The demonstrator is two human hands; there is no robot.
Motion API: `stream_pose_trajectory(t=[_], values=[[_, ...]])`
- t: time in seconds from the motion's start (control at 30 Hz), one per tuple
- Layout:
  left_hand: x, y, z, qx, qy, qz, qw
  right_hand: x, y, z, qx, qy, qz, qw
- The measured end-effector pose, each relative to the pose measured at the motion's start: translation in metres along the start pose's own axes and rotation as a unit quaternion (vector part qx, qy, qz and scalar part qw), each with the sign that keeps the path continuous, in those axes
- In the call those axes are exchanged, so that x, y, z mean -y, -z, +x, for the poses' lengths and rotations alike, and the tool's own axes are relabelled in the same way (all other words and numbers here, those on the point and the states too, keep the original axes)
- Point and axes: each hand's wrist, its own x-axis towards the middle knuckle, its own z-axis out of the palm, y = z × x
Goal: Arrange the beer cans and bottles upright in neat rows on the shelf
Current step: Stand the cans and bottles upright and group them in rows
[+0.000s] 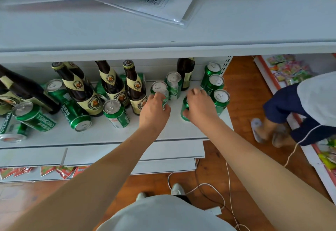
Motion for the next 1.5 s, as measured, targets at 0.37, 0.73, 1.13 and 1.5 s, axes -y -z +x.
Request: stream_pose_trajectory(t=[0.37, 0.73, 1.13, 1.5], values=[[-0.018, -0.007, 0.06, -0.014, -0.075, 0.165, 0.983, -0.029, 0.049, 0.076, -0.105, -0.101, 0.241, 0.959], [-0.014, -0.033, 0.083, -0.015, 0.003, 0.184, 0.983, -0.02, 0.046, 0.135, -0.127, -0.129, 0.272, 0.945], [-0.009, -0.034, 0.07, -0.006, -0.056, 0.168, 0.984, 0.014, 0.044, 0.148, -0.105, -0.022, 0.266, 0.958], [-0.007, -0.028, 0.066, -0.012, -0.041, 0.05, 0.998, 0.045, 0.049, 0.146, 0.012, 0.045, 0.277, 0.96]])
